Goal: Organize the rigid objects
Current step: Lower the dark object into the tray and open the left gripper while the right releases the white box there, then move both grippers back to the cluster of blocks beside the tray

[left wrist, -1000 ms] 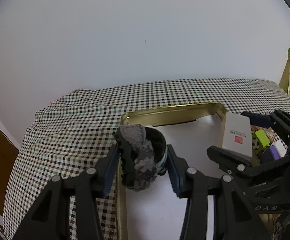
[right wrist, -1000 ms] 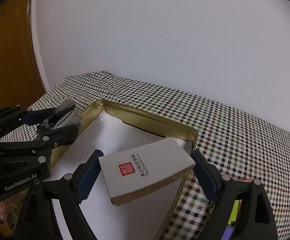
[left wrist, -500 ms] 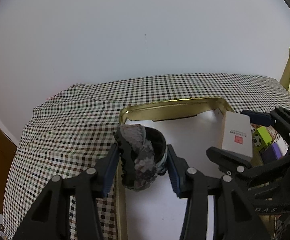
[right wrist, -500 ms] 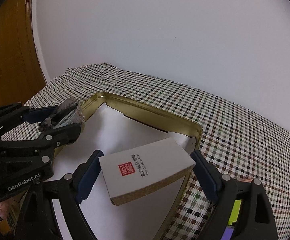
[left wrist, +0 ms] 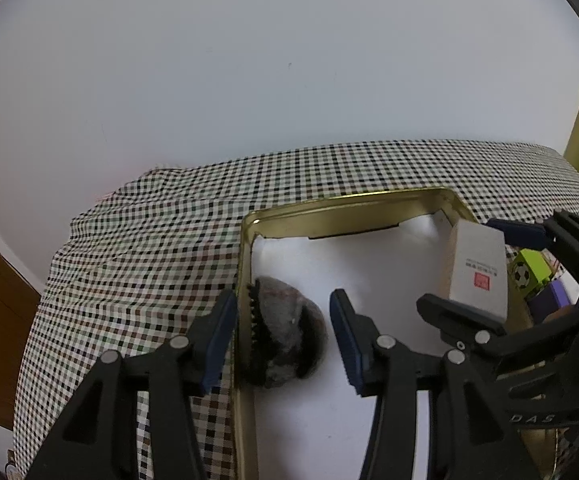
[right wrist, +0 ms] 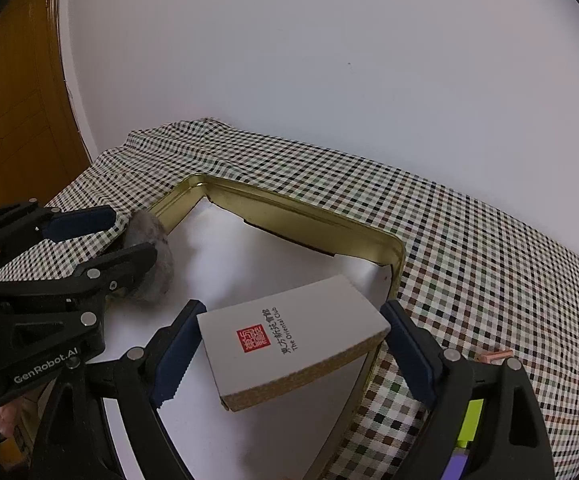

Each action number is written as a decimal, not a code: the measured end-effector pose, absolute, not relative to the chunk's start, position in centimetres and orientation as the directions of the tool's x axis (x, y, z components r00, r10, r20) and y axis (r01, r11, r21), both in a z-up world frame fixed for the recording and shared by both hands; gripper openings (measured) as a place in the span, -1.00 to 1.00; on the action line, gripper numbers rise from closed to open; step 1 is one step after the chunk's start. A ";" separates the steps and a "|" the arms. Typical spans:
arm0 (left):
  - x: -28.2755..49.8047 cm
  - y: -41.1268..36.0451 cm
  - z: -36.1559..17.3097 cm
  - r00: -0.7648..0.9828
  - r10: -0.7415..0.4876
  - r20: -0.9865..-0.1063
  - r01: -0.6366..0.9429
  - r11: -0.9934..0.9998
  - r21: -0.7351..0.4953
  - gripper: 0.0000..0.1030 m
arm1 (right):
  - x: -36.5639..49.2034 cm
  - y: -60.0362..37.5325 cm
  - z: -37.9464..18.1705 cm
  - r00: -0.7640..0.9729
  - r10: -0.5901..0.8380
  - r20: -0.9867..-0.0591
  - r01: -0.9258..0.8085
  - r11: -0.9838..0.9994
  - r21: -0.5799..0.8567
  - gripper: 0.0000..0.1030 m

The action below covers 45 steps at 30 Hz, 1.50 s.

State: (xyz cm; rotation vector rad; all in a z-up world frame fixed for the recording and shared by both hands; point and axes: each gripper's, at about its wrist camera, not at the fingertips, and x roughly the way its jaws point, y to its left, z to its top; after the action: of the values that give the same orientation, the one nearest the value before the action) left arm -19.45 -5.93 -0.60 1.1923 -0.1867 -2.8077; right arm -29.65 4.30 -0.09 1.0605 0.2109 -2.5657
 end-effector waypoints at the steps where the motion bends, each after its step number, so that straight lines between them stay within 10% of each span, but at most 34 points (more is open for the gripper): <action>1: -19.5 -5.9 -0.6 -0.693 -0.129 -0.709 0.032 -0.988 0.149 -0.01 | -29.6 4.3 -0.1 -0.657 -0.265 -0.705 0.376 -0.926 -0.002 0.75; 13: -19.2 -8.3 0.1 -0.717 -0.171 -0.676 0.076 -0.983 0.168 0.89 | -29.1 5.0 -0.3 -0.658 -0.326 -0.678 0.332 -0.935 0.128 0.88; 31: -7.7 -1.6 3.2 -0.918 -0.068 -0.391 0.038 -0.996 0.085 0.99 | -14.9 16.9 3.1 -0.890 -0.184 -0.418 0.193 -0.981 0.021 0.95; 45: -6.2 9.5 -0.6 -0.864 0.140 -0.484 -0.188 -0.981 0.052 0.99 | -8.9 27.1 -1.7 -0.866 -0.093 -0.491 0.126 -0.991 -0.034 0.95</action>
State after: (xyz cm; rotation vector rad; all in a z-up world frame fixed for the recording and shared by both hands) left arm -6.15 9.49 -0.57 0.8205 -0.1623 -3.2044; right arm -8.89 27.05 -1.71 0.7653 0.0989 -2.9282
